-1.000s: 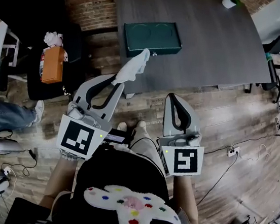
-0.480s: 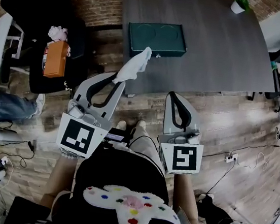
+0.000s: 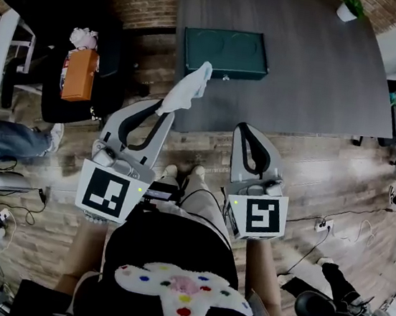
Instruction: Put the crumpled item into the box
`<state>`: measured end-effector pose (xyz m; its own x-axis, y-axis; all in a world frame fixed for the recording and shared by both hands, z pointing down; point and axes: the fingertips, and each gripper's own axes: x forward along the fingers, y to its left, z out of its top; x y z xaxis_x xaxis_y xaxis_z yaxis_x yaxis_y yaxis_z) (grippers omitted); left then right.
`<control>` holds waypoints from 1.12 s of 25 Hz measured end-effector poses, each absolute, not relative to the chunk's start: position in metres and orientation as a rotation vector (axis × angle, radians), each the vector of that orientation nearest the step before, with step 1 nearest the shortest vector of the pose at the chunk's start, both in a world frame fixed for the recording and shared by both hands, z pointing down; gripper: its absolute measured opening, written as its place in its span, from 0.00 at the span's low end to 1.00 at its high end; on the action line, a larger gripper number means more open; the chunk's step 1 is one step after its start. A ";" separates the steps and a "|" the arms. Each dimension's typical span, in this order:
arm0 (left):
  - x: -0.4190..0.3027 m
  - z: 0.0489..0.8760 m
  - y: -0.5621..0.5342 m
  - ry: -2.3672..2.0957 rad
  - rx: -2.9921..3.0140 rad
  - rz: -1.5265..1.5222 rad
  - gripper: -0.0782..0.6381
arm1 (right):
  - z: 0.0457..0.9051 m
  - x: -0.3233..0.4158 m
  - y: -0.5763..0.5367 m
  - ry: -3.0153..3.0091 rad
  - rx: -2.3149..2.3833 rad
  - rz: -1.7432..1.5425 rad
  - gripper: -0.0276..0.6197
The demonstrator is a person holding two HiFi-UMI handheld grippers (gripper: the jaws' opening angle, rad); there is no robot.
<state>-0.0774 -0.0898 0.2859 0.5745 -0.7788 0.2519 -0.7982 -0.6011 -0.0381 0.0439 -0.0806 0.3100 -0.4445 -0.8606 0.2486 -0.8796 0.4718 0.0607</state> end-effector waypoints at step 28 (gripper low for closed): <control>-0.099 0.332 -0.114 -1.562 2.502 0.420 0.19 | 0.432 0.050 -0.178 -2.392 1.364 0.286 0.22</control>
<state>-0.0993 -0.1136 0.3315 0.4145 -0.8520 0.3198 -0.8975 -0.4409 -0.0115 0.0501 -0.1778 0.4321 -0.4623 -0.7842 0.4139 -0.8598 0.5107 0.0073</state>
